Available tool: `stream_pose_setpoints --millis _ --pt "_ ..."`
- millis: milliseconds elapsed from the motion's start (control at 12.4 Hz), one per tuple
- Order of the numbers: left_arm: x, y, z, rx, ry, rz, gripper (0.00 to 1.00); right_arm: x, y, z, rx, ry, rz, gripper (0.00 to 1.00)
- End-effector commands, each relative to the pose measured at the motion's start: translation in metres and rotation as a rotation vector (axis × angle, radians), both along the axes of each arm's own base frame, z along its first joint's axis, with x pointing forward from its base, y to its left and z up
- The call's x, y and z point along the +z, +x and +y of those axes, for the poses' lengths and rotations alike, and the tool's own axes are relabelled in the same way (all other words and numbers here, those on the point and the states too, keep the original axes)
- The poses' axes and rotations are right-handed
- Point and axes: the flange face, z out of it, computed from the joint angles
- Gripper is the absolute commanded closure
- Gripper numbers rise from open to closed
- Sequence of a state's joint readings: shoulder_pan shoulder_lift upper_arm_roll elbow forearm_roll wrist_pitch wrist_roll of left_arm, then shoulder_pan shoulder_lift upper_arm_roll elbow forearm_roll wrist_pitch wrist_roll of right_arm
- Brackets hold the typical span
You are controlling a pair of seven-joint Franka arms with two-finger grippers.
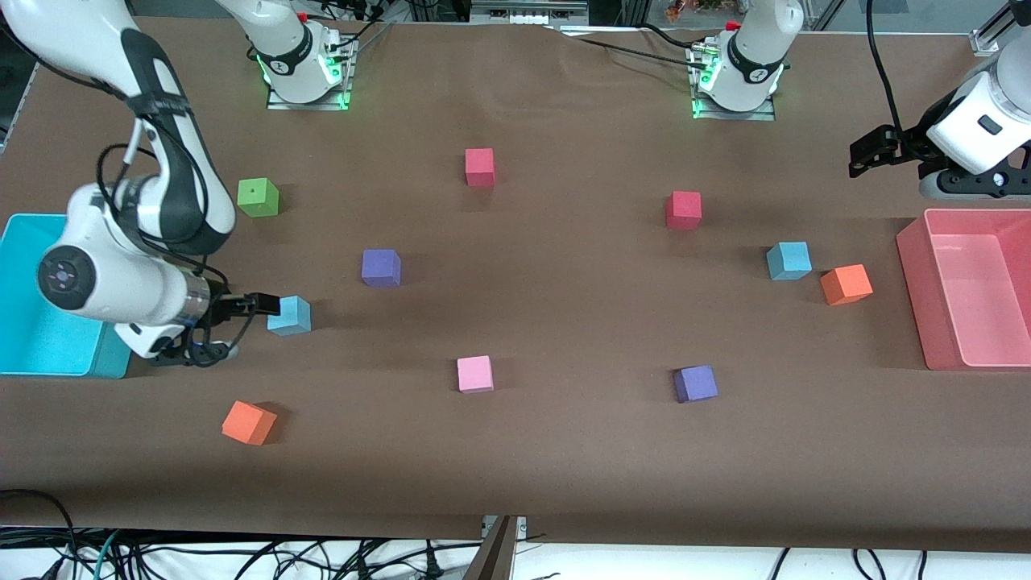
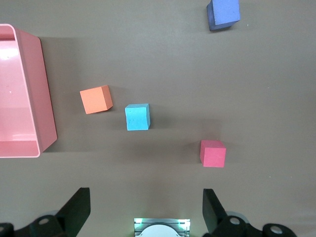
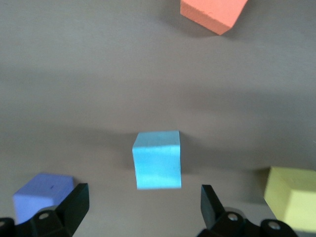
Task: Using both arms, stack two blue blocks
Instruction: 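Close the right gripper on the light blue cube and lift it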
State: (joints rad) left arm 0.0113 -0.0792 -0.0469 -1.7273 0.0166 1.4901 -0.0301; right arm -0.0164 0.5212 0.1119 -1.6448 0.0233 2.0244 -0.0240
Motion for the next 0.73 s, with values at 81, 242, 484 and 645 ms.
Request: stream_pose_setpoints --millis 81,242,484,645 --pt "-0.001 0.002 -0.004 0.007 -0.019 -0.001 0.00 -0.049 -0.011 0.010 0.015 -0.009 -0.018 0.00" --pt "-0.007 0.004 -0.004 0.005 -0.019 0.004 0.00 -0.074 -0.026 0.019 0.045 -0.024 0.005 0.00" --pt "-0.016 0.004 -0.006 0.007 -0.031 0.006 0.00 -0.094 -0.038 0.013 0.099 -0.081 -0.006 0.00" --pt "-0.015 0.004 -0.005 0.010 -0.031 0.003 0.00 -0.096 -0.039 0.013 0.102 -0.083 -0.007 0.00"
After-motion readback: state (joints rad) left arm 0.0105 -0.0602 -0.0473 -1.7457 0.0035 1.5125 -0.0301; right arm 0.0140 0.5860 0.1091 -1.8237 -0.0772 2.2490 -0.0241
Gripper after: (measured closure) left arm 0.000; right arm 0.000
